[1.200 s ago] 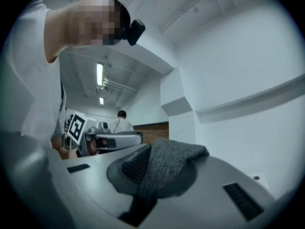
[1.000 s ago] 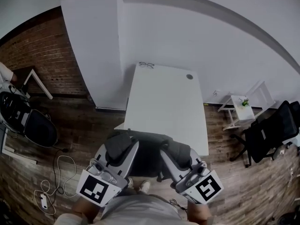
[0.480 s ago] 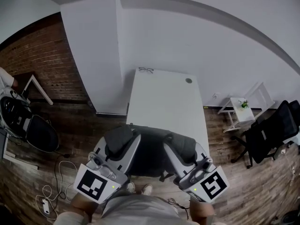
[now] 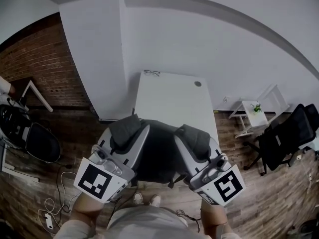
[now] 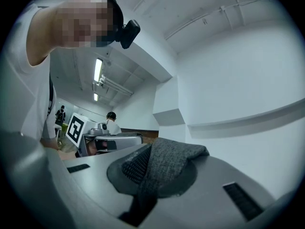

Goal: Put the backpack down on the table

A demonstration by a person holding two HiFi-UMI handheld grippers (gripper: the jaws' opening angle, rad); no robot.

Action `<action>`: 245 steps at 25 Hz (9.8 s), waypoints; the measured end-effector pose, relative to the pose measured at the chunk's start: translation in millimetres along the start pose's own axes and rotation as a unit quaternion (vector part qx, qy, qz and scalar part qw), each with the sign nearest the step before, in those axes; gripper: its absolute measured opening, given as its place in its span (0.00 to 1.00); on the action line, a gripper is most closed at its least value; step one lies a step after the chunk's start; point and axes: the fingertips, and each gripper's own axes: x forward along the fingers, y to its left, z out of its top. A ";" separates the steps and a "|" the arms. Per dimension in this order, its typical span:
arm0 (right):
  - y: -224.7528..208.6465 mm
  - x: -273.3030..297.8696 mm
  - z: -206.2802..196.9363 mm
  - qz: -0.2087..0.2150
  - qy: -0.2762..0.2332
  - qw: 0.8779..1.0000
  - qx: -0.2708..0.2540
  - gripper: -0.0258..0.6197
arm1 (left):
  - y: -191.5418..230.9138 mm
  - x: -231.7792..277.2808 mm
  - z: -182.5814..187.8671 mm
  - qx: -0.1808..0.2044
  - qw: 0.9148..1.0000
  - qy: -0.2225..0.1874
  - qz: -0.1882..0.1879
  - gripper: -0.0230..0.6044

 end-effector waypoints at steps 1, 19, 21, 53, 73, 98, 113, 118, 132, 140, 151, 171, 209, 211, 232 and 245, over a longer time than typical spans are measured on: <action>-2.3 2.0 -0.7 -0.001 0.001 1.000 -0.001 0.12 | 3.4 2.9 -0.1 0.004 1.000 -0.002 0.000 0.09; -71.8 77.6 -24.5 -0.043 0.016 0.998 -0.035 0.12 | 80.2 65.4 -29.4 0.010 1.000 -0.019 0.013 0.09; -81.5 85.8 -31.8 -0.053 0.020 0.998 -0.041 0.12 | 87.5 73.8 -37.5 0.008 1.000 -0.016 0.013 0.09; -169.8 145.4 -182.9 -0.113 0.134 0.984 -0.014 0.12 | 160.2 154.7 -204.1 -0.008 0.993 0.112 0.031 0.10; -194.5 163.0 -273.8 -0.126 0.196 0.971 0.044 0.12 | 176.6 175.1 -302.3 -0.041 0.981 0.187 0.028 0.10; -249.3 191.8 -402.4 -0.114 0.300 0.947 0.020 0.12 | 212.0 214.2 -439.8 -0.062 0.956 0.285 0.017 0.13; -271.3 188.5 -474.0 -0.123 0.352 0.927 0.031 0.23 | 226.7 233.9 -501.2 -0.102 0.940 0.325 0.016 0.19; -271.4 187.2 -496.4 -0.122 0.371 0.920 0.035 0.26 | 229.4 235.2 -513.8 -0.115 0.937 0.329 0.016 0.20; -278.8 191.1 -530.4 -0.106 0.406 0.906 0.059 0.27 | 236.3 242.6 -545.2 -0.173 0.917 0.359 0.010 0.39; -282.0 189.7 -525.3 -0.118 0.395 0.910 0.049 0.34 | 240.0 244.2 -540.5 -0.183 0.924 0.336 0.013 0.49; -264.2 152.1 -478.9 -0.163 0.371 0.913 0.057 0.40 | 228.9 210.2 -487.9 -0.129 0.951 0.280 0.036 0.59; -246.9 108.9 -414.2 -0.219 0.335 0.915 0.039 0.43 | 188.5 170.7 -444.3 -0.092 0.961 0.259 0.033 0.63; -157.2 53.7 -166.7 -0.229 0.144 0.963 -0.024 0.11 | 92.4 90.6 -150.5 0.012 0.990 0.058 0.127 0.06; -151.5 50.0 -153.0 -0.227 0.137 0.964 -0.035 0.11 | 85.1 88.7 -128.6 0.018 0.992 0.041 0.119 0.06; -59.2 14.4 -95.7 -0.190 0.062 0.980 -0.028 0.11 | 54.9 -40.2 -51.8 -0.003 0.987 -0.029 0.160 0.06; -51.5 -31.2 -66.7 -0.235 0.034 0.970 -0.048 0.11 | 39.2 -66.6 -62.0 0.004 0.988 -0.008 0.152 0.06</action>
